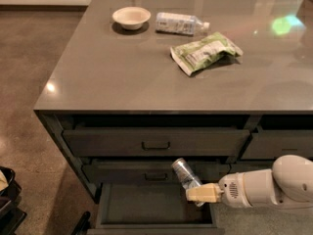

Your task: Place redbull can into bottom drawer

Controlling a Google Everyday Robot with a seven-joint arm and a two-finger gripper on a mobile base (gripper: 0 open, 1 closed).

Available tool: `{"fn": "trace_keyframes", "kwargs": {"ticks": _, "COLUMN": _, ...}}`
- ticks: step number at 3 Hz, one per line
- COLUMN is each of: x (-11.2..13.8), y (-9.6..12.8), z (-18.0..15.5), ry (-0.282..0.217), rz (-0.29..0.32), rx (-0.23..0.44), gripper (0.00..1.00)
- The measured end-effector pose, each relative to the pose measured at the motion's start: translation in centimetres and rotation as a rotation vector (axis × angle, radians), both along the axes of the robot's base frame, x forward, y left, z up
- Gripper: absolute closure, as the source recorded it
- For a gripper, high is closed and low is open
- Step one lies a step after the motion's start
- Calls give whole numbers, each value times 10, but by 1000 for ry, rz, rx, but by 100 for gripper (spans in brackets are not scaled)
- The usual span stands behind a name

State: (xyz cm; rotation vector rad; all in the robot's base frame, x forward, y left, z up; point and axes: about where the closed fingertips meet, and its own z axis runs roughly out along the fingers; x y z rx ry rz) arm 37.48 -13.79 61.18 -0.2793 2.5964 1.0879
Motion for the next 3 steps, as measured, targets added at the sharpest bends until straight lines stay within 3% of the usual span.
{"fn": "trace_keyframes", "kwargs": {"ticks": 1, "x": 7, "y": 8, "z": -49, "ry": 69, "rz": 10, "rx": -4, "gripper": 100}}
{"fn": "trace_keyframes", "kwargs": {"ticks": 3, "x": 1, "y": 14, "z": -51, "ry": 68, "rz": 17, "rx": -18, "gripper": 100}}
